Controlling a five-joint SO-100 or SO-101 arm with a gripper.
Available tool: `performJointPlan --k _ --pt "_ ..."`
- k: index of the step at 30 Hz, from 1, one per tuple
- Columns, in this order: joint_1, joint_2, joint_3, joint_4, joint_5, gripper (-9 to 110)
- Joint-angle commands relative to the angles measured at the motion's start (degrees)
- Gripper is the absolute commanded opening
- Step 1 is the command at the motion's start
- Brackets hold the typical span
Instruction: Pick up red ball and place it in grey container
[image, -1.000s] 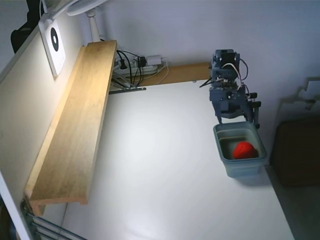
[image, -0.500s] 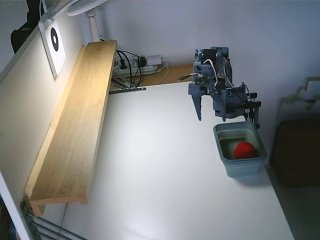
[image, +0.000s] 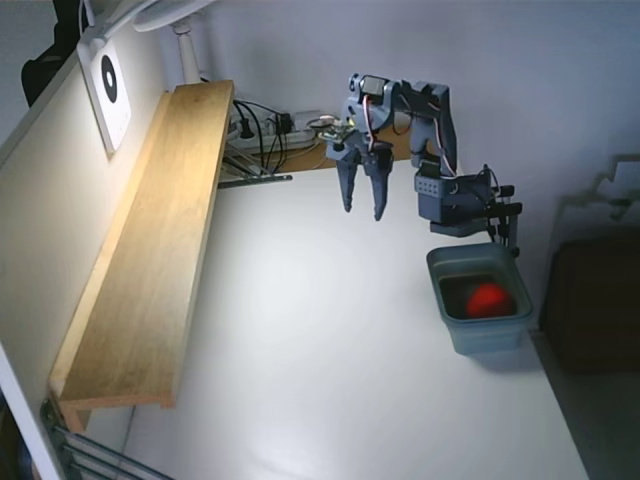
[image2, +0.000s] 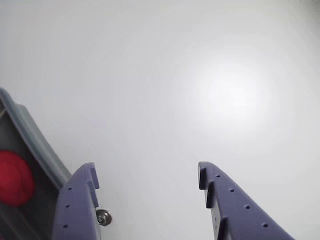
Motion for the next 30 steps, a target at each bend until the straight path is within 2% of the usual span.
performJointPlan --k 1,17,30 --pt "4.6 6.2 2.0 0.6 0.2 20" --pt "28.6 20.9 15.3 1.0 0.2 9" --pt "43.6 30.0 23.5 1.3 0.2 2"
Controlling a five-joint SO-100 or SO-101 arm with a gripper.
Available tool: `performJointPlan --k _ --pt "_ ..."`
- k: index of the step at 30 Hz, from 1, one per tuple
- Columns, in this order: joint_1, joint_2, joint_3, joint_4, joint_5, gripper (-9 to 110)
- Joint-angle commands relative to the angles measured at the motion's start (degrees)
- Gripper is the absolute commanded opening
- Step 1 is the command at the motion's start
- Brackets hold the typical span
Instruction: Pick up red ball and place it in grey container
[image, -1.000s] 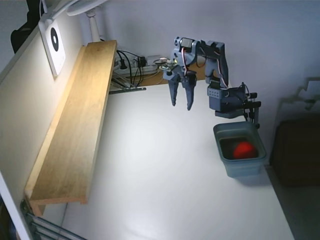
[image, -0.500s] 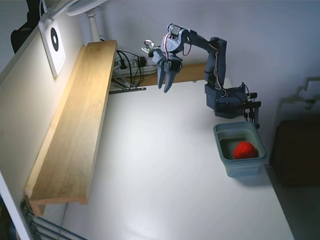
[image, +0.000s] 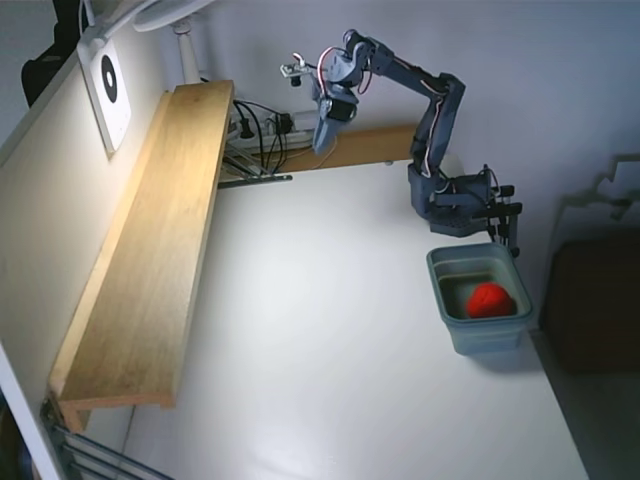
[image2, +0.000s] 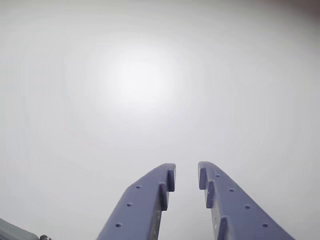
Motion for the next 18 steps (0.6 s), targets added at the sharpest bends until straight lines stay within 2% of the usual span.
performJointPlan --k 1,18 --pt "4.2 4.1 1.9 1.1 0.2 1" --pt "12.8 9.4 6.7 1.3 0.2 -3"
